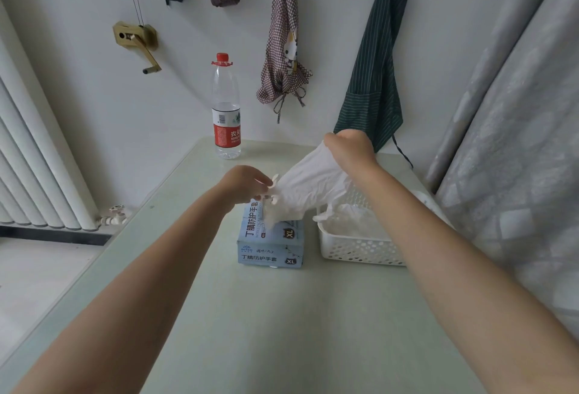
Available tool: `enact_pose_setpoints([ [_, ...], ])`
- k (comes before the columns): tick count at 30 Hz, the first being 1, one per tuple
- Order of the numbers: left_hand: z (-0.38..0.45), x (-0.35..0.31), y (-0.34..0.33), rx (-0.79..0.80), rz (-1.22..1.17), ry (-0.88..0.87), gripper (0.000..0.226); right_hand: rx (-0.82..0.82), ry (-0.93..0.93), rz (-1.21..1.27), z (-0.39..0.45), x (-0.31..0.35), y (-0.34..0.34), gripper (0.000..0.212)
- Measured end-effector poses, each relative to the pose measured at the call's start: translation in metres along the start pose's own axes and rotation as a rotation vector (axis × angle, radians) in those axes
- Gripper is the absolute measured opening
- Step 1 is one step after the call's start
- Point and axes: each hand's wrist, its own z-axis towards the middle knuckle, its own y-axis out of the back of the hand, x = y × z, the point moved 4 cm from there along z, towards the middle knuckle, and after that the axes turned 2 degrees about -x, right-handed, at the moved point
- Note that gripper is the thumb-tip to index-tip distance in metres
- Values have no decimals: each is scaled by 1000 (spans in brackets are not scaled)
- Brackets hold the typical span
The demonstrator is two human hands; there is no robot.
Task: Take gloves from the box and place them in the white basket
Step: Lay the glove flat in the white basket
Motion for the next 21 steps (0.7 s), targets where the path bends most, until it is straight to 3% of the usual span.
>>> enact_pose_setpoints([
  [1,0,-6,1,-26,63,-38,27,32,1,5,-1,2,-3,37],
  [3,-4,-25,1,-36,-58,-123,37,113,19,12,-2,8,-8,35],
  [5,-12,-44,-3,85,-281,-211,37,198,58,-1,-6,15,-13,32],
  [8,-13,-60,-9,225,-320,-264,36,220,111,-3,-7,23,-14,26],
  [13,-7,-46,-12,148,-292,-194,35,37,184,71,1,20,4,15],
  [21,-2,-18,-18,242,-476,-3,24,-37,97,-13,16,-18,23,23],
])
